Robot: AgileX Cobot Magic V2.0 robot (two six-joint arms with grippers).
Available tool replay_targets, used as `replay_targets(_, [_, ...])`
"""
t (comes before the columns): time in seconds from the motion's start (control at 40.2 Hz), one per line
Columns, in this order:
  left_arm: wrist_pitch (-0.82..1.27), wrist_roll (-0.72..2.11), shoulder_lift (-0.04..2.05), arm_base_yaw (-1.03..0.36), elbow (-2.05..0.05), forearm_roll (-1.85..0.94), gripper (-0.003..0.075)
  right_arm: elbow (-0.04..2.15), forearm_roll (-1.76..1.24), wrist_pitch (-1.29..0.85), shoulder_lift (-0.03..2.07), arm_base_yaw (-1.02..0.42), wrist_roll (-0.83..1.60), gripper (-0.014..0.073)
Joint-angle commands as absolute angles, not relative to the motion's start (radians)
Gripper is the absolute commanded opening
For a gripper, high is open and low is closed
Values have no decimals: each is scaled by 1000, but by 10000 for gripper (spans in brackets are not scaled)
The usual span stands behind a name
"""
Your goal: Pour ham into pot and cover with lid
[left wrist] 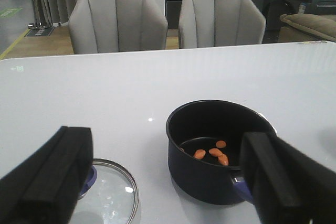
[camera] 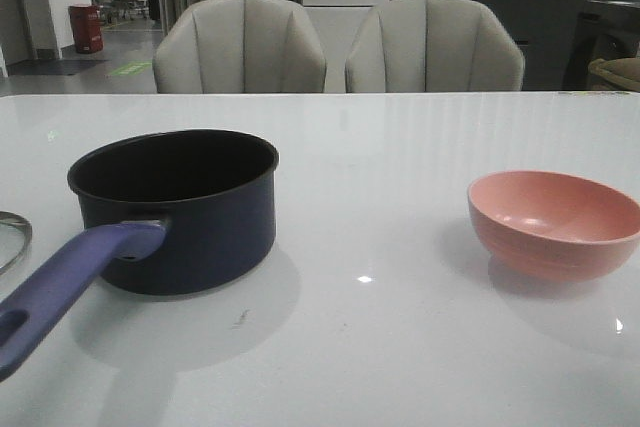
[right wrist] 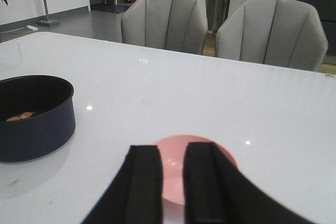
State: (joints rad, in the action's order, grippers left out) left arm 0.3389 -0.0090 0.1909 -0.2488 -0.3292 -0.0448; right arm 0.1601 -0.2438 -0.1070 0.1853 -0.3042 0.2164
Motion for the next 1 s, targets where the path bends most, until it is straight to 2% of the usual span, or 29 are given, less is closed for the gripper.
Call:
replay_targets(0.0, [268,-13,199,-257,-354,-58,604,187,-246,-40,192,-306,223,141])
replay_targets(0.199, [268,-13,214,-255,-373,-53,604,187,-246,-41,192,-306,223,146])
replay_targets(0.299, [335,-13,284,-242,-441,-49,607,187,-246,-41,192,-306,223,146])
replay_targets(0.622, [542,-86,674,-131,-790,-39,607,187,-246,-41,192,-306,223,146])
replay_targets(0.971, [647,-125,1060,58,-950,-34,607,187,-246,-41,192,-306,223,146])
